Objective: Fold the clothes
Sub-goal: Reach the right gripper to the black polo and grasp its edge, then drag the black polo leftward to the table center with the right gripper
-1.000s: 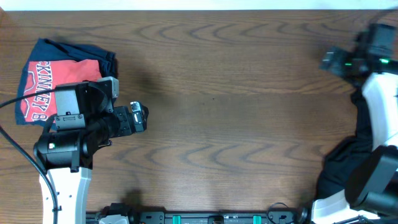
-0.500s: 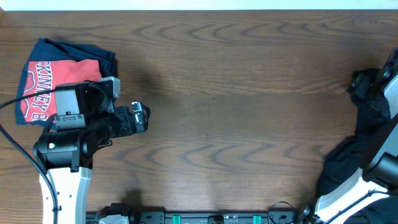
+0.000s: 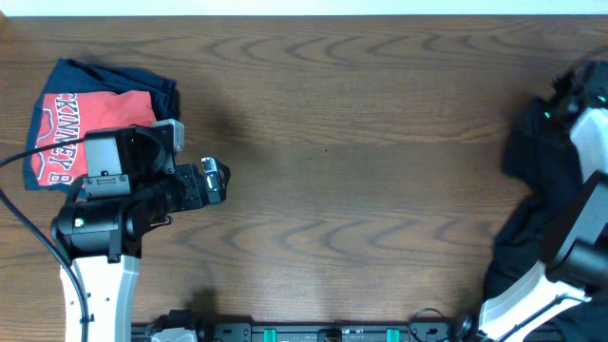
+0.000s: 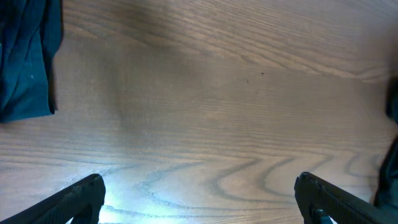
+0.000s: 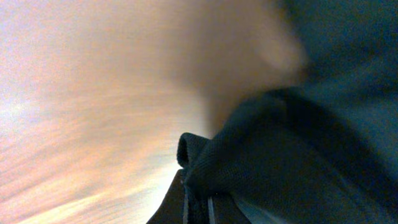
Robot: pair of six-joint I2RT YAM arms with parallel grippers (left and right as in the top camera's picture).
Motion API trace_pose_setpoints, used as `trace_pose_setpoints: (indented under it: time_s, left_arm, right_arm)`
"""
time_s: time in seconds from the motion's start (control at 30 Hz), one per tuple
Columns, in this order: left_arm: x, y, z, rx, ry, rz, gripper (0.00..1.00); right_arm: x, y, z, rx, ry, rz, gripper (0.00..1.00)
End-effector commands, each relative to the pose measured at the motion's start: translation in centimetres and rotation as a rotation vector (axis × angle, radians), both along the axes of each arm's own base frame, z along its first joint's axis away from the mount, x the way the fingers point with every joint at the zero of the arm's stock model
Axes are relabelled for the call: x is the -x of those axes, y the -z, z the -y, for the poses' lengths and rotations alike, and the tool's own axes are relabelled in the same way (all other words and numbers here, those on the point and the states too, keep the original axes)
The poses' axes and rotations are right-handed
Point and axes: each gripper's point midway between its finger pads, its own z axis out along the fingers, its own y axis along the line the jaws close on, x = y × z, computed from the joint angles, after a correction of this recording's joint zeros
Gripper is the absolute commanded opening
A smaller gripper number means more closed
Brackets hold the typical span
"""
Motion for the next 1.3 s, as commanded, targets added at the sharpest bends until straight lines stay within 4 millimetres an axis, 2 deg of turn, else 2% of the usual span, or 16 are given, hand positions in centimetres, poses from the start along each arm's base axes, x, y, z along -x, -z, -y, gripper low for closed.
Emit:
trace_pose_setpoints:
  time_s: [0.0,0.07,0.13,0.17,0.3,0.33,0.37,0.4,0.43,0.5,0.57,0.73,0.87,0.97,1.1,1.27]
  left_arm:
    - [-0.3,-2.3,0.3,0.010,0.006,0.062,0.98]
    - [-0.4,-3.7,0.2,0.007,0.004,0.104,0.98]
    - [-0.6,-5.4,-0.3,-0.020,-0.012,0.158,0.98]
    - [-0.6,-6.2,-0.7,-0.040,-0.027,0.183,0.98]
    - [-0.4,-10.1,-2.5,-0.130,-0.102,0.300,0.98]
    - [-0.2,-10.9,-2.8,-0.147,-0.118,0.323,0.98]
    - [-0.1,-11.6,-3.1,-0.160,-0.132,0.344,0.98]
    - [0.1,-12.3,-3.4,-0.171,-0.143,0.365,0.98]
    - [0.3,-12.8,-3.4,-0.173,-0.146,0.381,0.98]
    - [0.5,-13.5,-3.4,-0.172,-0.148,0.402,0.98]
    - [0.7,-13.6,-3.3,-0.171,-0.147,0.406,0.98]
    - [0.2,-12.8,-2.8,-0.150,-0.121,0.371,0.98]
    - [-1.2,-10.6,-1.1,-0.108,-0.049,0.285,0.98]
    - [-2.1,-8.6,-0.1,-0.101,-0.006,0.200,0.98]
    - [-3.2,-6.3,1.9,-0.064,0.068,0.109,0.98]
    - [-4.0,-4.6,2.9,-0.041,0.100,0.046,0.98]
  right_arm:
    - [-2.8,-7.8,-11.6,-0.113,-0.339,0.225,0.01]
    - [-2.6,-8.8,-17.7,-0.125,-0.472,0.242,0.01]
    - [-1.5,-8.8,-24.5,-0.147,-0.616,0.234,0.01]
    - [-0.9,-8.6,-27.0,-0.154,-0.670,0.226,0.01]
    - [4.4,-6.8,-40.6,-0.193,-0.981,0.190,0.06]
    - [6.0,-6.3,-43.3,-0.195,-1.047,0.184,0.16]
    - [7.6,-5.8,-45.5,-0.185,-1.108,0.178,0.31]
    - [9.2,-5.4,-47.4,-0.158,-1.160,0.172,0.50]
    - [10.5,-5.0,-48.6,-0.113,-1.186,0.168,0.61]
    - [11.3,-4.5,-49.3,0.005,-1.158,0.167,0.70]
    - [10.6,-4.6,-47.9,0.123,-1.056,0.166,0.82]
    - [8.3,-7.0,-41.2,0.215,-0.809,0.135,0.84]
    - [6.3,-9.5,-33.4,0.145,-0.528,0.093,0.83]
    - [5.3,-9.8,-27.6,0.093,-0.355,0.043,0.83]
    - [4.4,-7.9,-18.7,0.038,-0.135,-0.058,0.78]
    - [5.0,-3.3,-7.4,0.011,0.149,-0.199,0.78]
